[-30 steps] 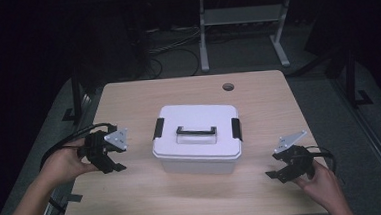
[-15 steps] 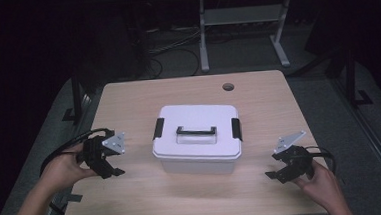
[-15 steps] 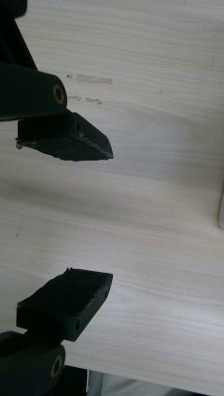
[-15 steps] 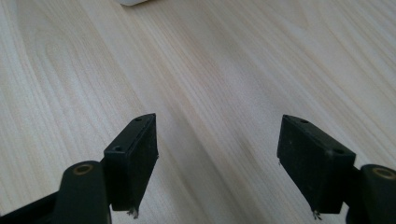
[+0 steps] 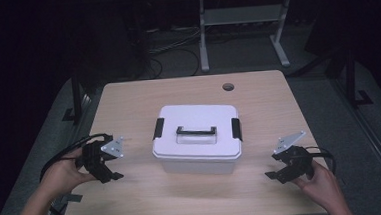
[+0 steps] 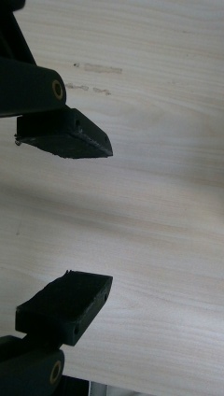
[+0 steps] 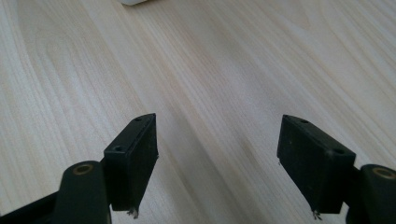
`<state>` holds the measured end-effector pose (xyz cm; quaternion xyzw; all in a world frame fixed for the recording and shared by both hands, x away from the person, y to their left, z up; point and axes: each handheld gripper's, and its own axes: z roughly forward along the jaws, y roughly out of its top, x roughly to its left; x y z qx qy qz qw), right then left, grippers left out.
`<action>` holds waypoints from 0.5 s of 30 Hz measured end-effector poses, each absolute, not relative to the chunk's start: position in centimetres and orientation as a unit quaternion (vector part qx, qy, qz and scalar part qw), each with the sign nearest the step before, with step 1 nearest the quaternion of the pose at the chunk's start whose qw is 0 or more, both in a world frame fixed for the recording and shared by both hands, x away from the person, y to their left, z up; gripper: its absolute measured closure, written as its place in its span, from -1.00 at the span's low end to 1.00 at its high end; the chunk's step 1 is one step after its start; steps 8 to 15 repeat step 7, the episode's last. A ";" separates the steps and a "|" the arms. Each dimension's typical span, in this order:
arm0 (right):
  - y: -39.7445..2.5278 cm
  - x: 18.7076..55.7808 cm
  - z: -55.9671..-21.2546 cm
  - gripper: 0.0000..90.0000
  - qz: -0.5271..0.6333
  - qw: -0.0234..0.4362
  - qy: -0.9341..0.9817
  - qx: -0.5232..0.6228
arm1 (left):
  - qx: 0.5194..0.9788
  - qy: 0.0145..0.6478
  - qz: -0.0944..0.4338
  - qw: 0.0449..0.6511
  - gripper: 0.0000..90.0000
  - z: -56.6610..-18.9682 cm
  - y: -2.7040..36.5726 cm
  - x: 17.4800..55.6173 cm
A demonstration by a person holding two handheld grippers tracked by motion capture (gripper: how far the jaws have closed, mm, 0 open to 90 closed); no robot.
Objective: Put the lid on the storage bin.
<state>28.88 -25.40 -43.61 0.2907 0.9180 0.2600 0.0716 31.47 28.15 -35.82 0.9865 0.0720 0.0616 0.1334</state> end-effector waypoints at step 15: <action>-25.4 28.9 -43.6 -0.37 0.261 0.072 0.918 0.290 | 0.987 0.072 0.057 0.133 -0.30 -36.5 28.2 31.3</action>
